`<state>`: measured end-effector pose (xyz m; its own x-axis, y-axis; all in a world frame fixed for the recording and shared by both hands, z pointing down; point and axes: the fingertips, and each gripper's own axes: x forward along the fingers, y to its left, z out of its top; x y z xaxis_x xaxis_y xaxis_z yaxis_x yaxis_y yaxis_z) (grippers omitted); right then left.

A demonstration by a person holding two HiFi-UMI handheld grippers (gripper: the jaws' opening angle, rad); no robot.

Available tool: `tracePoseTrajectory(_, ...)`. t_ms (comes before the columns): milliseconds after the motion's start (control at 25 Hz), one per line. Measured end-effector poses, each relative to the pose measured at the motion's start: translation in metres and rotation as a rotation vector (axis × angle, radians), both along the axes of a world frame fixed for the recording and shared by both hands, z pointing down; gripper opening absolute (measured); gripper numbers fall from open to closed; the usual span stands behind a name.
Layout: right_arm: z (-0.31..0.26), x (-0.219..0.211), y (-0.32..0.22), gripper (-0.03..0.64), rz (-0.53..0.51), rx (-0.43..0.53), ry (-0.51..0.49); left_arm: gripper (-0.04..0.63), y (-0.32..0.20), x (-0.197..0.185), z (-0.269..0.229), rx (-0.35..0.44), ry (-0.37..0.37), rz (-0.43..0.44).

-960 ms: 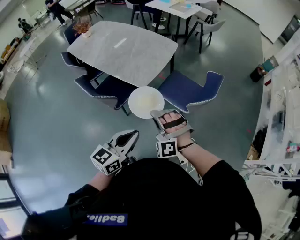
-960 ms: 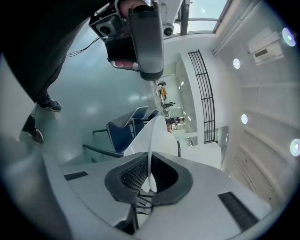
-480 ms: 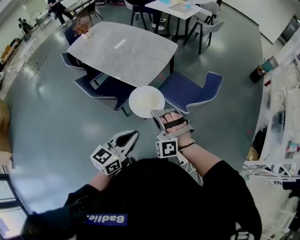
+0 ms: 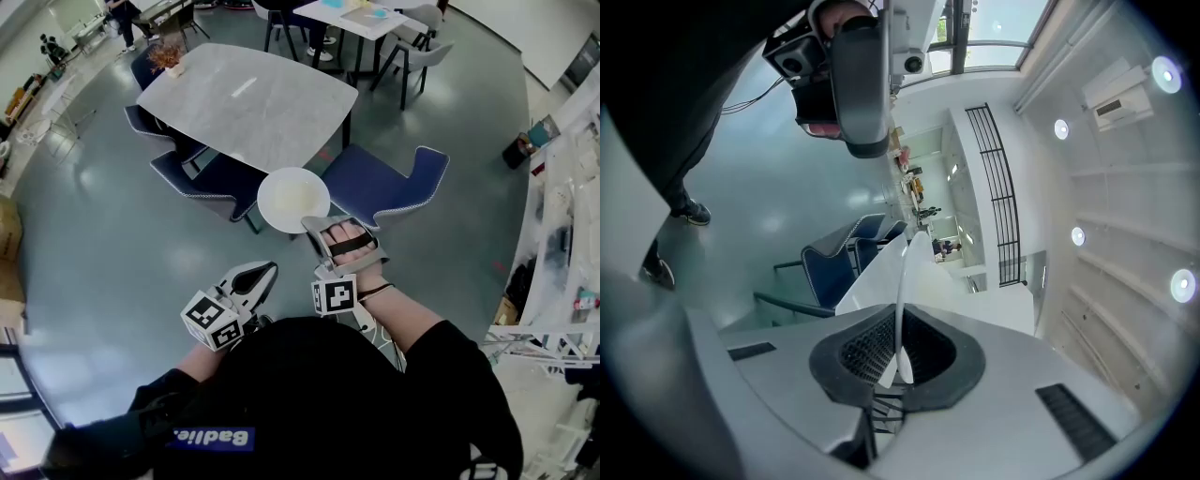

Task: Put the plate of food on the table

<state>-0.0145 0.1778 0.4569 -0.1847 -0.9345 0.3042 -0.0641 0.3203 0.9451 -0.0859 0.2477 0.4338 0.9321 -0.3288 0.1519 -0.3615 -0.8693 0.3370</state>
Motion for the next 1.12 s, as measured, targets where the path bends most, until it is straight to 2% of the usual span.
tracePoseTrajectory(440, -0.005, 0.022, -0.017, 0.018, -0.058, 0.008, -0.006, 0.008, -0.01, 0.027, -0.005, 0.018, -0.005, -0.058)
tracePoseTrajectory(760, 0.007, 0.041, -0.032, 0.018, -0.107, -0.002, 0.003, 0.008, -0.008, 0.046, 0.009, -0.017, -0.005, -0.125)
tracePoseTrajectory(1120, 0.028, 0.041, -0.072, 0.018, -0.09, -0.043, 0.024, 0.008, -0.052, 0.047, 0.016, -0.022, 0.009, -0.091)
